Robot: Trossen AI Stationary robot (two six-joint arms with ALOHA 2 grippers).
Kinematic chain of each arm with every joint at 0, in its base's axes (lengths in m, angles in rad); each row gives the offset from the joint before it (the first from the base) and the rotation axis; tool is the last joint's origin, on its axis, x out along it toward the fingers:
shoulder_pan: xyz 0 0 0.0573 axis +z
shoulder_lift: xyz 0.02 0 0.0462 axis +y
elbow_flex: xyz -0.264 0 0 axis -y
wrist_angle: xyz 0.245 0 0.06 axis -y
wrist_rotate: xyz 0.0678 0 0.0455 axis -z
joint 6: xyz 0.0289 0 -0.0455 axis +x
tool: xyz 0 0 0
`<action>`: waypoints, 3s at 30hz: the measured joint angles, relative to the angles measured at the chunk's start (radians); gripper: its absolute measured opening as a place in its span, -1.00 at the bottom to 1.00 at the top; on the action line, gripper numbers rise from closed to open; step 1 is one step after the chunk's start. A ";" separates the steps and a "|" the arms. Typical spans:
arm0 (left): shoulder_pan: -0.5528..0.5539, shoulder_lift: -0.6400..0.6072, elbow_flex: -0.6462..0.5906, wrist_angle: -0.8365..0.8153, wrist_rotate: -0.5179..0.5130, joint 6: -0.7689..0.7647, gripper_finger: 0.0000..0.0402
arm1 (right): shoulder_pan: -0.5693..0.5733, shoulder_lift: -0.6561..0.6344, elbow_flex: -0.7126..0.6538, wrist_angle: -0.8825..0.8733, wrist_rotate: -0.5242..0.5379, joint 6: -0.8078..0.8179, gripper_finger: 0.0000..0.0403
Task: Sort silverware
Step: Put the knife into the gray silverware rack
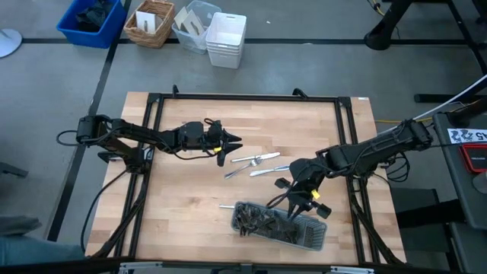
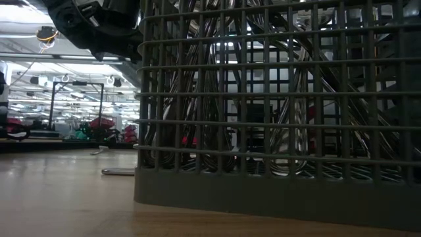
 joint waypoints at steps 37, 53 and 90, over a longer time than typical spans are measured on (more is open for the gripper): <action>0.080 -0.001 0.000 -0.314 0.187 0.237 -0.39 | -0.175 -0.003 0.330 -0.373 0.644 -0.114 -0.63; 0.080 0.213 0.000 -0.242 0.116 0.432 -0.39 | -0.537 0.007 0.108 -0.184 0.356 -0.047 -0.63; 0.045 0.414 0.004 -0.087 -0.012 0.379 -0.84 | -0.642 0.019 -0.199 0.177 0.415 0.031 -0.63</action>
